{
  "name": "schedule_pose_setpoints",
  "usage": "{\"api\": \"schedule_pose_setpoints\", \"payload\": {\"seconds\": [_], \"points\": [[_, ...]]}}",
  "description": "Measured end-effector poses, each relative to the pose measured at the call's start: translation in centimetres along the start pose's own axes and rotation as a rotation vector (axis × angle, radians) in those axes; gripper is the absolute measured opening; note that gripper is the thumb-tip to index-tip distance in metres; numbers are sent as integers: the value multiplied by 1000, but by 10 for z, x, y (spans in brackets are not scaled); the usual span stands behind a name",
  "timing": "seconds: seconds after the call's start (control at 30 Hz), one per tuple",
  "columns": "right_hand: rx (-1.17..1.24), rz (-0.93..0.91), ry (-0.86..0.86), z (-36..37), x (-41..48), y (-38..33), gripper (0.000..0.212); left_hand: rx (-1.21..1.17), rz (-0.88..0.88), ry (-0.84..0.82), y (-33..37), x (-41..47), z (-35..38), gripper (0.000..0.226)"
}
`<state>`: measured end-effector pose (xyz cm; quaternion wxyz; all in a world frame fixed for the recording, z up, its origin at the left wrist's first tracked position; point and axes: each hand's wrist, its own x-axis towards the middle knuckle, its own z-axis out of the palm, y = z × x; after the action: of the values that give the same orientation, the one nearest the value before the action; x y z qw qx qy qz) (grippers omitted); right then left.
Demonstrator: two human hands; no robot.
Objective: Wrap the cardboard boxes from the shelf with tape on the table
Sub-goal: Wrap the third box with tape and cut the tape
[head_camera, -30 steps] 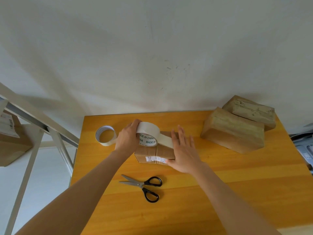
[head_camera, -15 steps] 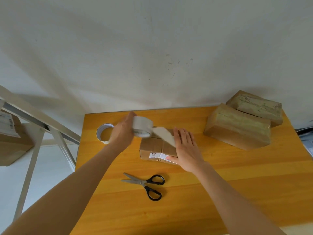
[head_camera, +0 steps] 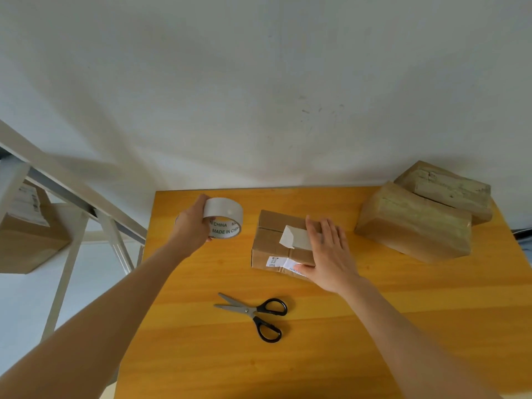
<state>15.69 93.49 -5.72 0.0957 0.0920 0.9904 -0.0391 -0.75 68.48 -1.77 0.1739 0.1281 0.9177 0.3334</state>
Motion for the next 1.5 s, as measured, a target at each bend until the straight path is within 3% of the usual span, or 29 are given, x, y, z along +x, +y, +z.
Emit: {"api": "schedule_pose_setpoints", "payload": {"seconds": [0.13, 0.3, 0.4, 0.6, 0.87, 1.0, 1.17, 1.27, 1.37, 1.5], "points": [[0, 10, 102, 4, -2, -18, 106, -25, 2, -31, -9, 1, 9, 28], [104, -13, 414, 15, -5, -37, 67, -8, -44, -89, -27, 0, 22, 21], [154, 21, 489, 16, -4, -44, 57, 29, -66, -113, -40, -3, 34, 22], [182, 138, 630, 11, -1, -56, 40, 219, -43, -148, -51, -16, 57, 44], [396, 132, 735, 6, 3, -72, 23, 494, 95, -205, -55, -22, 68, 55], [477, 168, 733, 1, 9, -79, 15, 659, 126, -252, -50, -28, 68, 48], [427, 182, 693, 3, 16, -82, 17, 764, 157, -310, -52, -36, 74, 34], [380, 153, 679, 7, 16, -80, 15, 786, 137, -319, -50, -38, 74, 38], [362, 144, 676, 9, 16, -79, 14, 834, 144, -202, -44, -37, 73, 51], [394, 144, 674, 9, 16, -79, 14, 536, 327, 92, -24, -32, 70, 42]]}}
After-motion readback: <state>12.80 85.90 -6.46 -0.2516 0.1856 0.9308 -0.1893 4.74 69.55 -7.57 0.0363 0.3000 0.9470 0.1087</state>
